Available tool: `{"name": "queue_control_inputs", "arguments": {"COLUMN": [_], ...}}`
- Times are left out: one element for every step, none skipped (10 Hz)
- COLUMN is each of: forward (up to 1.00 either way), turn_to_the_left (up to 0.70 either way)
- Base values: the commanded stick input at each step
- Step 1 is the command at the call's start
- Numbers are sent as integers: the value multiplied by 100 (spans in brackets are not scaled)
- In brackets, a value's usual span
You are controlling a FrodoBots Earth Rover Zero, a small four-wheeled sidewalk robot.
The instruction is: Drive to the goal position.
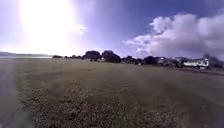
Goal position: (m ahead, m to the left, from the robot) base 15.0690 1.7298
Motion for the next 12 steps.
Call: {"name": "queue_control_inputs", "arguments": {"forward": [70,70,70,70,70,70,70,70,70,70,70,70], "turn_to_the_left": [0,0,0,0,0,0,0,0,0,0,0,0]}}
